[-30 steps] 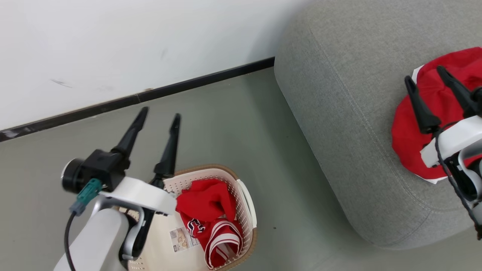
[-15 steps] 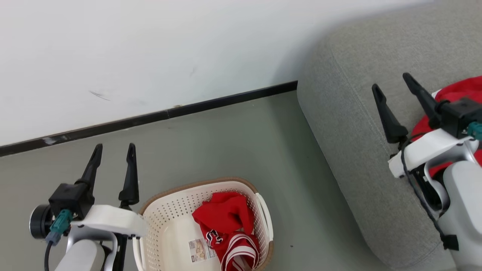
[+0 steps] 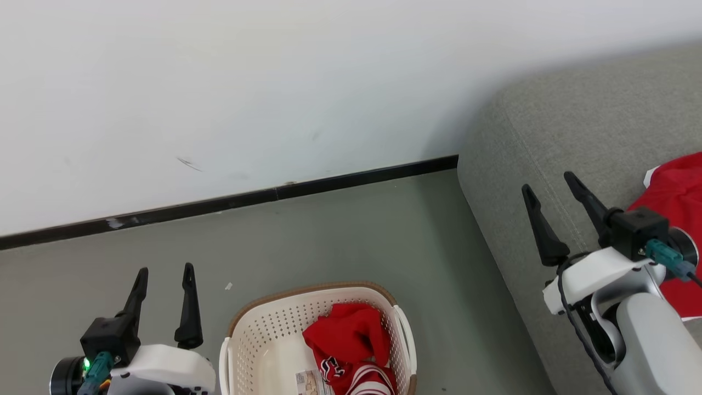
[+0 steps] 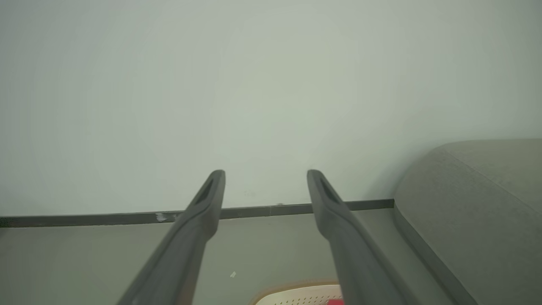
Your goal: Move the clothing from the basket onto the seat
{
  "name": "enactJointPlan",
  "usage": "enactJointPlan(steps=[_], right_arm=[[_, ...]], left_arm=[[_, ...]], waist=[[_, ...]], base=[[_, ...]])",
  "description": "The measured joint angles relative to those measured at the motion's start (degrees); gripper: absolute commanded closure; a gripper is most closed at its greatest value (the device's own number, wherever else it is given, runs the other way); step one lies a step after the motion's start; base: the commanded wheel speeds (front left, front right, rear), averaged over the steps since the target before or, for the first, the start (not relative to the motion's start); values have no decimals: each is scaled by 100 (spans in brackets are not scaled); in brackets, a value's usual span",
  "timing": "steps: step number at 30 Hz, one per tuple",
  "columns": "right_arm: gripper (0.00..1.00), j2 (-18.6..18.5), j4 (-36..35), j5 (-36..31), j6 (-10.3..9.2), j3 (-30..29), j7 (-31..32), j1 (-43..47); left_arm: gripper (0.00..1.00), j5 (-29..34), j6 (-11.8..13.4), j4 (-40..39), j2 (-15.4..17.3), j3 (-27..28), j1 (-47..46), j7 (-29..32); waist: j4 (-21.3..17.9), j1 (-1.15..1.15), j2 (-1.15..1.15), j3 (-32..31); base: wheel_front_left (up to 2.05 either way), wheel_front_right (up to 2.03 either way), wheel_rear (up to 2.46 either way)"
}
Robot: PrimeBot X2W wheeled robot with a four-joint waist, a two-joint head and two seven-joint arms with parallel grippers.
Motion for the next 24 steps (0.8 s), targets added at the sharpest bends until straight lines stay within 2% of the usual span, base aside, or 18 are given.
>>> enactJointPlan(steps=[12, 24], right_arm=[[0, 342, -197, -309, 0, -405, -42, 916], [0, 501, -357, -424, 0, -469, -42, 1472]], left_arm=[[0, 4, -1, 37, -15, 102, 396, -1], [0, 53, -10, 44, -10, 115, 586, -1]], waist=[[193, 0, 0, -389], [228, 0, 0, -625]], base=[[0, 0, 0], [0, 0, 0]])
